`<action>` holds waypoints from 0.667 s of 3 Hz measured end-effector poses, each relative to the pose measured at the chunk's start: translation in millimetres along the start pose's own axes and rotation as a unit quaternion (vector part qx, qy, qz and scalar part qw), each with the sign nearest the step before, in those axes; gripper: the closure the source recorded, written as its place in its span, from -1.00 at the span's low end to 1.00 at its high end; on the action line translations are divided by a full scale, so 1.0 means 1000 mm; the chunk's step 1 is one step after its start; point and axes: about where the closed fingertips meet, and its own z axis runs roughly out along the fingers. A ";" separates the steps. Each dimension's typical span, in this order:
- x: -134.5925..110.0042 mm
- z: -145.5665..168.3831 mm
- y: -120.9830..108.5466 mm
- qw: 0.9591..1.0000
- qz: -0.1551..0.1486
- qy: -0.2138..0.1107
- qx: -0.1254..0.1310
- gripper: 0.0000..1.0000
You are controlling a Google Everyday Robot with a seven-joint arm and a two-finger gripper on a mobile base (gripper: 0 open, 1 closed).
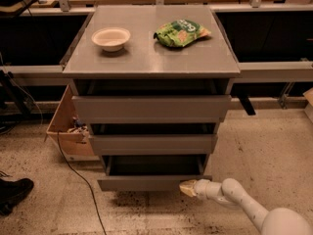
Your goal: Close bottom drawer
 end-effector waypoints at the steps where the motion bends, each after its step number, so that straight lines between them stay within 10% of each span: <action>1: -0.012 0.017 -0.007 1.000 0.015 -0.024 0.004 1.00; 2: -0.027 0.048 -0.013 0.998 0.038 -0.049 0.019 1.00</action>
Offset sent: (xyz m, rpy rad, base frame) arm 0.0608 0.0439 -0.0075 0.1121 -0.0204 -0.1475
